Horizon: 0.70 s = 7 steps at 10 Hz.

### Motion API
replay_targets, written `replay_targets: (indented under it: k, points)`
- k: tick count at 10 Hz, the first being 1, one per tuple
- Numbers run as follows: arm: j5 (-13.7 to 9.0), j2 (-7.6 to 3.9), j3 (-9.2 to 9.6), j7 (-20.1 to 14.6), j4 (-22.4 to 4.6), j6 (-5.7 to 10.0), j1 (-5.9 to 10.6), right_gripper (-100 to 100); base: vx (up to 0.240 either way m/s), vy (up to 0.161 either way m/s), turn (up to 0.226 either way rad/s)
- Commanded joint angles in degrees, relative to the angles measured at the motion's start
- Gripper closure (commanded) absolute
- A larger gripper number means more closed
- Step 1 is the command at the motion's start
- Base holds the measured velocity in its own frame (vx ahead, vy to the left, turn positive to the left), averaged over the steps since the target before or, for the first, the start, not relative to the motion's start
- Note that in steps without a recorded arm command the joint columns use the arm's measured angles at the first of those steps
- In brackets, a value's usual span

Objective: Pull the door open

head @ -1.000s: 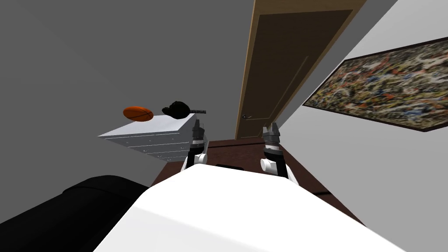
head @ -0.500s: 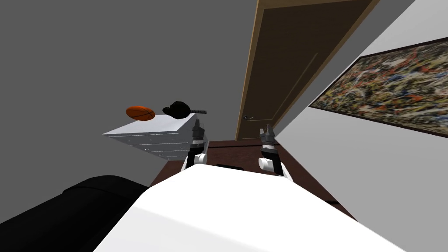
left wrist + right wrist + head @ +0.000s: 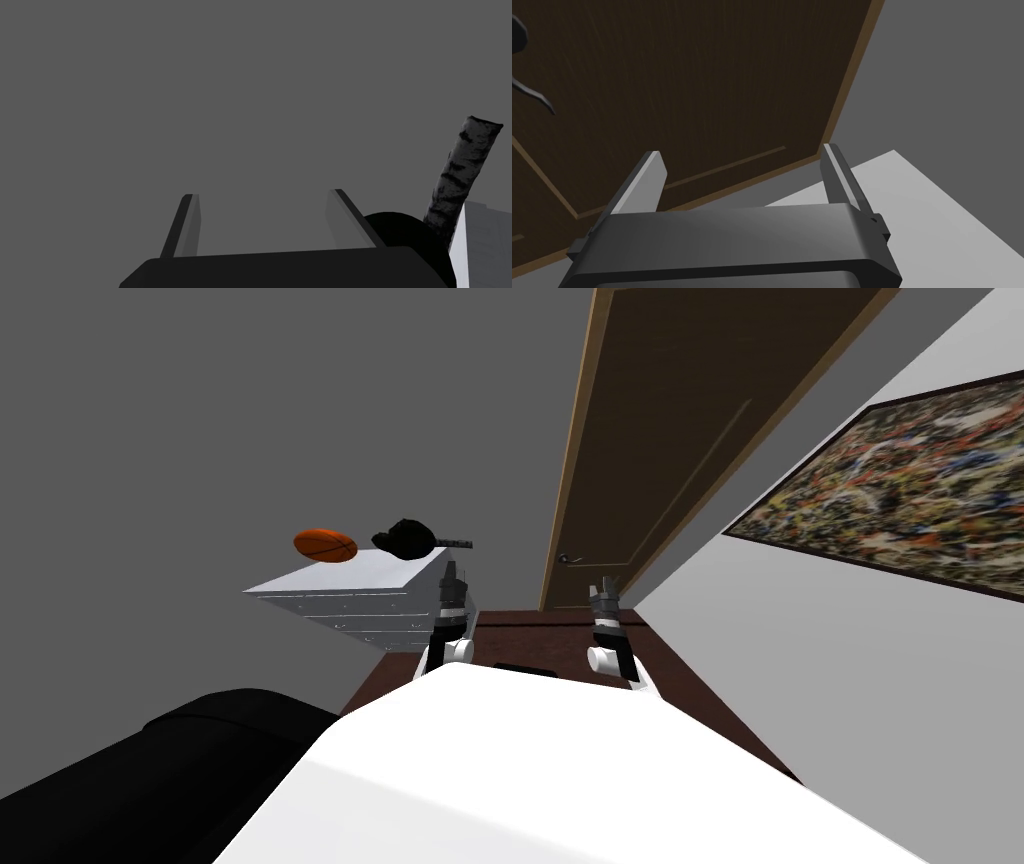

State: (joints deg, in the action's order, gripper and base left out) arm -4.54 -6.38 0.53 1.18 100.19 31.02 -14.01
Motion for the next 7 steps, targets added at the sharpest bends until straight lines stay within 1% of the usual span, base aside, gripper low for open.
replay_targets:
  k: [1, 2, 3, 4, 5, 6, 7]
  points:
    - [-1.04, -0.4, 0.23, 0.45, -2.86, 0.07, 1.31, -100, 0.037, -0.032, 0.099]
    - [-1.97, -0.81, 0.42, 0.79, -4.33, 0.43, 2.46, -100, 0.066, -0.067, 0.113]
    - [-1.97, -0.81, 0.42, 0.79, -5.48, 0.43, 2.46, -100, 0.058, -0.057, 0.049]
    - [-1.97, -0.81, 0.42, 0.79, -5.48, 0.43, 2.46, -100, 0.023, -0.021, -0.009]
    - [-2.91, -1.22, 0.61, 1.12, -7.6, 0.79, 3.61, -100, 0.035, -0.028, 0.094]
    - [-2.91, -1.22, 0.61, 1.12, -8.07, 0.79, 3.61, -100, 0.032, -0.034, 0.048]
    - [-3.86, -1.63, 0.8, 1.46, -10.42, 1.16, 4.79, -100, 0.043, -0.04, 0.082]
